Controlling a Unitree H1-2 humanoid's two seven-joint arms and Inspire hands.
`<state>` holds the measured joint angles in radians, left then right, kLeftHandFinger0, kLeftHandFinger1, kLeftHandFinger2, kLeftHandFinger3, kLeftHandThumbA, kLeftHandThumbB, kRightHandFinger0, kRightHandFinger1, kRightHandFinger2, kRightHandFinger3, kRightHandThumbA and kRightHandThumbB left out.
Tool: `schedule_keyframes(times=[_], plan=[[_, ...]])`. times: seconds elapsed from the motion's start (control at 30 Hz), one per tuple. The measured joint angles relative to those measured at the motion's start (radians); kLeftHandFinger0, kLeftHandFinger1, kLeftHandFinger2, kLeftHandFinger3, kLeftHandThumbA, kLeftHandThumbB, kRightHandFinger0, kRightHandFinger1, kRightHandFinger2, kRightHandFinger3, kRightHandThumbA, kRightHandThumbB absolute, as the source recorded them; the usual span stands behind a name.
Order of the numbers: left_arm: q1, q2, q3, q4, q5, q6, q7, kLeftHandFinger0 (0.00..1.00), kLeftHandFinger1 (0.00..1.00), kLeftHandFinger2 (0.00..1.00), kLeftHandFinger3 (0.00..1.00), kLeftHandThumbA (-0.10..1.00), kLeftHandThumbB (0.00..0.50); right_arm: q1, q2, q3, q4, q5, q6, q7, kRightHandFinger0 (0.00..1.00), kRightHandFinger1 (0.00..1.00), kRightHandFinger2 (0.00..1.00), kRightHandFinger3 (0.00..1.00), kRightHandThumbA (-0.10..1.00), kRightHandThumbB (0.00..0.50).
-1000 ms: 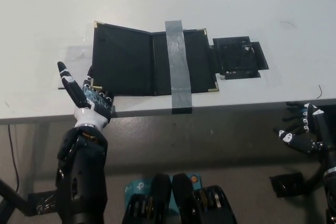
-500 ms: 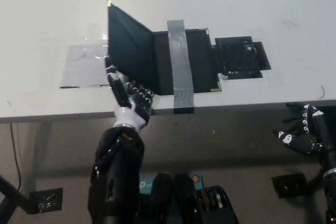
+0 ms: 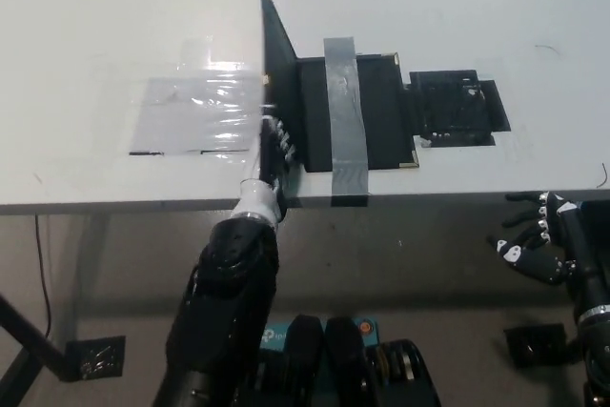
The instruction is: The robot uses its left hand to push the cover of the diary kept in the middle of the desk towards the right to close it
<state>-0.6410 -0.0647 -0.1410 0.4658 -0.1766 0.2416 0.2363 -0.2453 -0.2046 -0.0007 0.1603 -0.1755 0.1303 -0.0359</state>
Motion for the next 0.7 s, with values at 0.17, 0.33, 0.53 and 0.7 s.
schedule_keyframes(times=[0.17, 0.33, 0.53, 0.7], plan=[[-0.019, 0.103, -0.151, 0.005, 0.115, 0.010, -0.001, 1.00, 1.00, 1.00, 1.00, 1.00, 0.275, 0.003, 0.000, 0.007, 0.002, 0.000, 0.001, 0.002, 0.22, 0.30, 0.43, 0.68, 0.84, 0.101], [-0.053, 0.183, -0.326, 0.008, 0.234, 0.022, -0.004, 1.00, 1.00, 1.00, 1.00, 1.00, 0.267, 0.017, -0.001, 0.012, 0.008, -0.002, 0.001, 0.002, 0.24, 0.30, 0.41, 0.67, 0.80, 0.103], [-0.098, 0.236, -0.513, 0.033, 0.383, 0.041, -0.003, 1.00, 1.00, 1.00, 1.00, 1.00, 0.346, 0.017, 0.000, 0.022, 0.016, -0.002, 0.002, 0.003, 0.23, 0.29, 0.40, 0.66, 0.81, 0.099], [-0.145, 0.263, -0.663, 0.069, 0.510, 0.065, -0.003, 1.00, 1.00, 1.00, 1.00, 1.00, 0.347, 0.017, 0.000, 0.030, 0.016, -0.002, 0.002, 0.003, 0.21, 0.28, 0.40, 0.65, 0.79, 0.102]])
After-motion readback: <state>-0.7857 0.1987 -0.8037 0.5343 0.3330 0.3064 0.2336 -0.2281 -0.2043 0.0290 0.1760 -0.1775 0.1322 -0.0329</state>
